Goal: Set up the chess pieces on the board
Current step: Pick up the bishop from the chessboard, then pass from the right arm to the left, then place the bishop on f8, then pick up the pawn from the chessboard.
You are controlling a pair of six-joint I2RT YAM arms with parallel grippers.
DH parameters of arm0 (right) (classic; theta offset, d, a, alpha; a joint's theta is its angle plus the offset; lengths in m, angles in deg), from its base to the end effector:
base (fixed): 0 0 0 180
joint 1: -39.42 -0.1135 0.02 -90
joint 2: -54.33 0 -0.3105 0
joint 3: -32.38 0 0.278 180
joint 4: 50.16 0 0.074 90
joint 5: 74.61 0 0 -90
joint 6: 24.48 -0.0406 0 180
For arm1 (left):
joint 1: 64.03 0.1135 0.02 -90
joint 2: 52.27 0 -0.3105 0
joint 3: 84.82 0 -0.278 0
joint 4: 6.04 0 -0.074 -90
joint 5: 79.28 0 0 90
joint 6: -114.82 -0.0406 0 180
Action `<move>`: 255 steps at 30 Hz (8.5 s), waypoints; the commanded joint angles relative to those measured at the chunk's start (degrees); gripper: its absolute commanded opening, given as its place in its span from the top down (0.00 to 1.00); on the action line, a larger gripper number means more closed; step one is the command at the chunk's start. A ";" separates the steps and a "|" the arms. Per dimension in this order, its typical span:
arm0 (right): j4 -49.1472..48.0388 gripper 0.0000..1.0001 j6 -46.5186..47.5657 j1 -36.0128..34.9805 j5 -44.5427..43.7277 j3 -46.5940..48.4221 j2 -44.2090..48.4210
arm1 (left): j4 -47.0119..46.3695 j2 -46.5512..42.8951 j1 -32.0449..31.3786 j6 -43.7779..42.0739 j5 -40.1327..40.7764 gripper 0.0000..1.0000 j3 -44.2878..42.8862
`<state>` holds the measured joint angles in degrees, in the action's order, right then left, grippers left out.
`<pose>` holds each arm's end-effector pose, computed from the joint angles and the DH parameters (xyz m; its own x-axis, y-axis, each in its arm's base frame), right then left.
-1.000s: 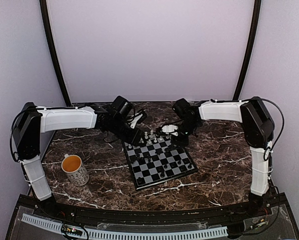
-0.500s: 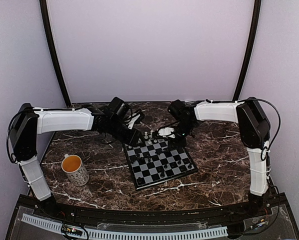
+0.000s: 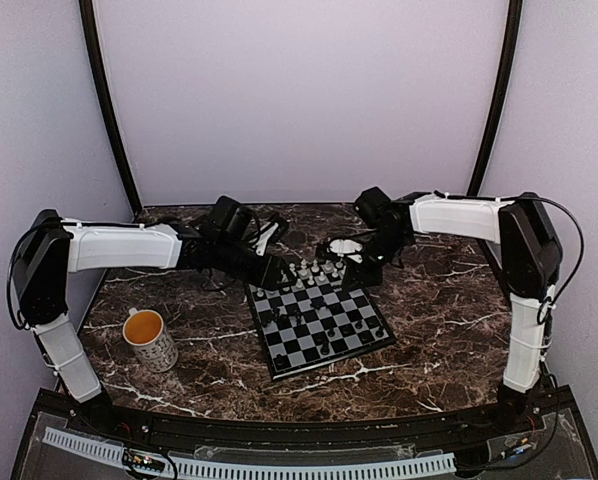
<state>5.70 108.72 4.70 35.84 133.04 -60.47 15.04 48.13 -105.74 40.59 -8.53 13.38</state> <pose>0.3685 0.2726 0.2222 -0.1305 -0.8708 -0.4741 -0.9894 0.1454 0.0052 0.3091 -0.2934 0.2585 -0.6809 0.2632 -0.6834 0.6573 0.6312 -0.4117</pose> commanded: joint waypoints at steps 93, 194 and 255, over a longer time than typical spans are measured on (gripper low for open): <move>-13.57 0.44 -14.02 17.41 14.53 -23.52 27.41 | 32.07 10.10 -19.22 -21.41 11.69 1.00 -17.11; -1.11 0.50 -0.18 -2.58 -2.15 0.43 -2.58 | 1.22 -2.82 3.12 -6.20 6.18 0.50 -3.34; -1.94 0.88 -17.77 -1.34 23.69 9.73 3.83 | -21.97 -6.21 5.51 8.75 -20.11 0.58 5.15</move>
<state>4.30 95.91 3.38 52.56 139.99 -55.71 -0.76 44.63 -100.52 46.71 -23.37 17.55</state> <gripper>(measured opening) 0.125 0.424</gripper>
